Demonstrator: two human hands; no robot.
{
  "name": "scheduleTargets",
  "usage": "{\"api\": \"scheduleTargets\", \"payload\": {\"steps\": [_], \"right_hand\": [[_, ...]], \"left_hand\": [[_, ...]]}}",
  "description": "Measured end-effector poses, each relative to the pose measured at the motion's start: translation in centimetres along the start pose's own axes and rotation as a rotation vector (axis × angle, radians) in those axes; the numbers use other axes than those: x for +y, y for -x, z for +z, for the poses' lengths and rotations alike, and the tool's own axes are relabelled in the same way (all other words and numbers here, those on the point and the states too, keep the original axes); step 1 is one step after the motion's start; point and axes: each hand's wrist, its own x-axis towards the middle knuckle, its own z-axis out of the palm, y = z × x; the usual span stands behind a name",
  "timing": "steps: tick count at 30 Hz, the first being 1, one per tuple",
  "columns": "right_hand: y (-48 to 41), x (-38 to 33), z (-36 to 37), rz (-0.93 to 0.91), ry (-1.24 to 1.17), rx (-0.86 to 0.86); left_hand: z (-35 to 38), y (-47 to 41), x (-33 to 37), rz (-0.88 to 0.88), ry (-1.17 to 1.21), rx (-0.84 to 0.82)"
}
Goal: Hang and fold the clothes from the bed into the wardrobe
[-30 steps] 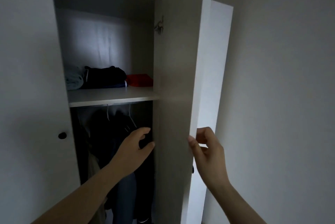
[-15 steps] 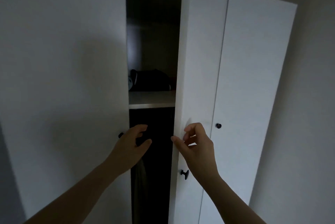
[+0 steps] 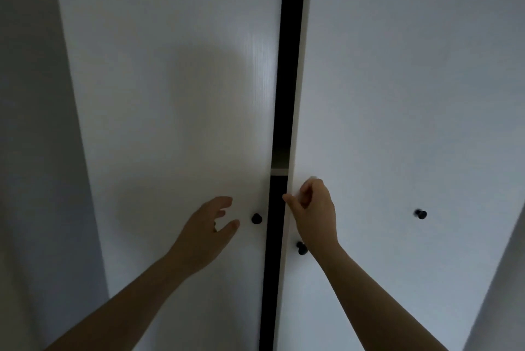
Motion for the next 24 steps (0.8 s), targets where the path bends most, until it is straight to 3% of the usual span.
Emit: {"api": "scheduleTargets", "payload": {"steps": [19, 24], "right_hand": [[-2.9, 2.7, 3.6, 0.07, -0.082, -0.545], [-2.5, 2.6, 1.2, 0.141, -0.101, -0.561]], "left_hand": [[2.2, -1.6, 0.3, -0.109, -0.147, 0.069], [2.0, -1.0, 2.0, -0.107, -0.102, 0.111]]}}
